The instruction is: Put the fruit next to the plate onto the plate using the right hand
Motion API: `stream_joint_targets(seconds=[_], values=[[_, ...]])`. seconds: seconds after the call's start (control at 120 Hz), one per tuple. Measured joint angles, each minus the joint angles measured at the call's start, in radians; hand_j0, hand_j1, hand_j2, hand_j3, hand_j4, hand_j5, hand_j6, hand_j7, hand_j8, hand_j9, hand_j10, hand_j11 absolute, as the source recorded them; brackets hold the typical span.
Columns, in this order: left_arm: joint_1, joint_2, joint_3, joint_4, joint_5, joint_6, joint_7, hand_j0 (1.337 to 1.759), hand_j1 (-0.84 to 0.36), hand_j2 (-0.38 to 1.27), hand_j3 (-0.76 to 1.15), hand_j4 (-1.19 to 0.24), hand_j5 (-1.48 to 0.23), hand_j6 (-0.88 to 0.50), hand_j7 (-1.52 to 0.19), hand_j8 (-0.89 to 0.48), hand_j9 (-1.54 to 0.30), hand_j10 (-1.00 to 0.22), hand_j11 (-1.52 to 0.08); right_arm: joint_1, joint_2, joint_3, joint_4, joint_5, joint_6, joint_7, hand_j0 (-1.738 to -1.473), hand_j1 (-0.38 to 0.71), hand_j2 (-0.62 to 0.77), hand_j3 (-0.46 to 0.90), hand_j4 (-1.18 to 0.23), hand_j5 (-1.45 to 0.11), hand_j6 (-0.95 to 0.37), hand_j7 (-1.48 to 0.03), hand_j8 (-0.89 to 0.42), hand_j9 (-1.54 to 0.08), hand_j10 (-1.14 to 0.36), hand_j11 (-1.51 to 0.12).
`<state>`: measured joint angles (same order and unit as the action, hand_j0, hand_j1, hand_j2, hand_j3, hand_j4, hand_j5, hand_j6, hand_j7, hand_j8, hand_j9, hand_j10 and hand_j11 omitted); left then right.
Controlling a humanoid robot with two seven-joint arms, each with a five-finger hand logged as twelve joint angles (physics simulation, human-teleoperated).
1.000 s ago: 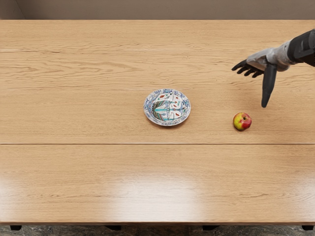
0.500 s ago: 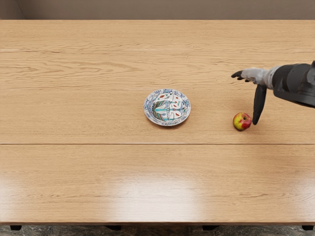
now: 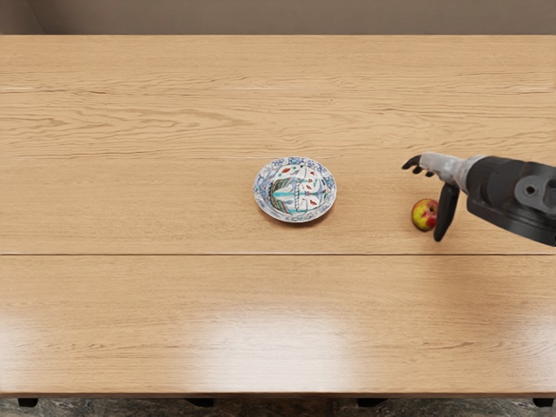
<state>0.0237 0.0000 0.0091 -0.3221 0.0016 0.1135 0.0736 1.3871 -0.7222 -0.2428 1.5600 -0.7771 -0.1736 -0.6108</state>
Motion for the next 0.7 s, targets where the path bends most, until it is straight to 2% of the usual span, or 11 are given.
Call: stream_joint_targets(seconds=[0.325,0.7], values=[[0.001,0.0,0.0,0.0,0.0,0.0,0.0,1.658,0.35,0.0,0.0,0.0,0.0,0.0,0.0,0.0,0.0,0.0,0.0,-0.03,0.018,-0.048,0.035,-0.098,-0.124,0.0,-1.658,-0.13,-0.04,0.0,-0.19,-0.24,-0.19,-0.24,-0.19,-0.24,-0.19,-0.24],[0.0,0.0,0.0,0.0,0.0,0.0,0.0,1.658,0.35,0.0,0.0,0.0,0.0,0.0,0.0,0.0,0.0,0.0,0.0,-0.041,0.043,-0.079,0.032,-0.11,-0.147,0.0,-1.658,-0.09,-0.04,0.0,-0.22,-0.28,-0.22,-0.28,-0.22,-0.28,-0.22,-0.28]])
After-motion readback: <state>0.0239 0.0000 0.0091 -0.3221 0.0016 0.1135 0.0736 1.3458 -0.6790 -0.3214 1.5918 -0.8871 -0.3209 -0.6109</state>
